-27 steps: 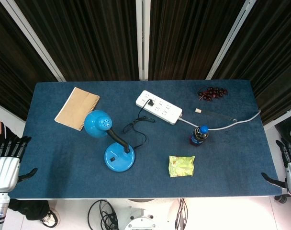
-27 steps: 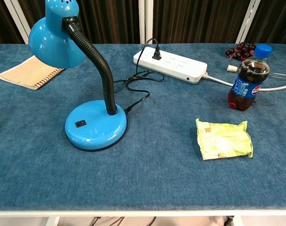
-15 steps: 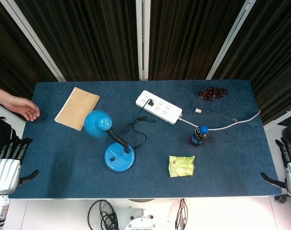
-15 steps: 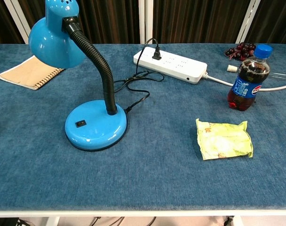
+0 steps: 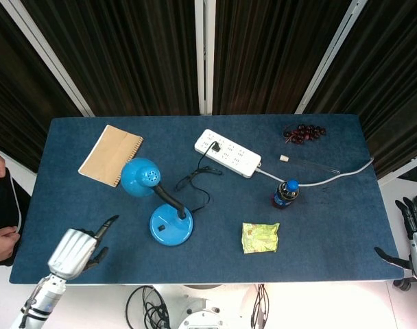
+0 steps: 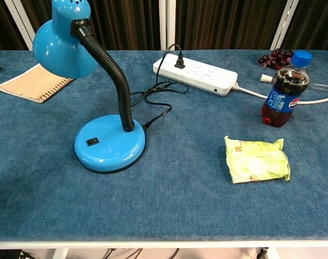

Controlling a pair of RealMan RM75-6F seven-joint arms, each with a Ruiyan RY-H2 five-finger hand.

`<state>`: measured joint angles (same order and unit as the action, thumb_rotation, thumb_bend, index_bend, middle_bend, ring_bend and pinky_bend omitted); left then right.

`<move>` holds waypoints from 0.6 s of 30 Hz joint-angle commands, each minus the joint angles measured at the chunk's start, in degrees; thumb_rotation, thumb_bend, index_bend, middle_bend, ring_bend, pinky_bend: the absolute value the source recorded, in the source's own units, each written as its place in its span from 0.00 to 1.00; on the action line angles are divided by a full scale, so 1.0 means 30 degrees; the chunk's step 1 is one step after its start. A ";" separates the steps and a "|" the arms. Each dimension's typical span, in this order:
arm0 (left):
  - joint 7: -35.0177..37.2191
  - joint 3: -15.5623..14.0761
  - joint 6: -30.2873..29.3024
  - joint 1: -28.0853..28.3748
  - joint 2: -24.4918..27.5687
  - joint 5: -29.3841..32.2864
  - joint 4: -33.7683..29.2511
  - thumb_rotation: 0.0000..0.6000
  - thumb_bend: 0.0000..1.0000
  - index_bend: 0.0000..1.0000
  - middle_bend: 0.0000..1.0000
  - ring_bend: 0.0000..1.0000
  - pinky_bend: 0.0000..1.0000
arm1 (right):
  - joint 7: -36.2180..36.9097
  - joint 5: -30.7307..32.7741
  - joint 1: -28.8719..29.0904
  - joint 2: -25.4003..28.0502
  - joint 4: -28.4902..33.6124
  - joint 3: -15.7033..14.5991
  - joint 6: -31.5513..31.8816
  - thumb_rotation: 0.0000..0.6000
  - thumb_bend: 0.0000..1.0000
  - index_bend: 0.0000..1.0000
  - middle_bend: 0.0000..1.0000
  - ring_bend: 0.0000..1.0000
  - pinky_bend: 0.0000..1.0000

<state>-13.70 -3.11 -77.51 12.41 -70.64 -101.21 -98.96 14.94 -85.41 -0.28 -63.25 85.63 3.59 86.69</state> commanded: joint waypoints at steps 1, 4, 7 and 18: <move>-0.1410 -0.0119 0.2248 0.1102 -0.0875 0.0395 -0.0792 1.00 0.38 0.11 0.83 0.78 0.83 | 0.0138 0.0044 0.0013 0.0008 -0.0075 0.0011 -0.0051 1.00 0.04 0.00 0.00 0.00 0.00; -0.2173 0.0124 0.3982 0.1813 -0.1433 0.1503 -0.1008 1.00 0.38 0.11 0.83 0.78 0.83 | 0.0331 0.0103 0.0046 0.0022 -0.0185 0.0037 -0.0134 1.00 0.04 0.00 0.00 0.00 0.00; -0.2891 0.0452 0.5360 0.2435 -0.1992 0.2696 -0.0915 1.00 0.40 0.11 0.83 0.78 0.83 | 0.0468 0.0142 0.0071 0.0019 -0.0291 0.0038 -0.0217 1.00 0.04 0.00 0.00 0.00 0.00; -0.4314 0.0791 0.6854 0.3372 -0.3396 0.5133 -0.0233 1.00 0.41 0.11 0.83 0.78 0.83 | 0.0917 0.0265 0.0109 -0.0005 -0.0573 0.0053 -0.0400 1.00 0.05 0.00 0.00 0.00 0.00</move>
<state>-26.63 -0.80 -56.84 22.37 -80.31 -86.27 -100.24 17.68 -84.60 0.04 -63.26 83.91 3.76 85.49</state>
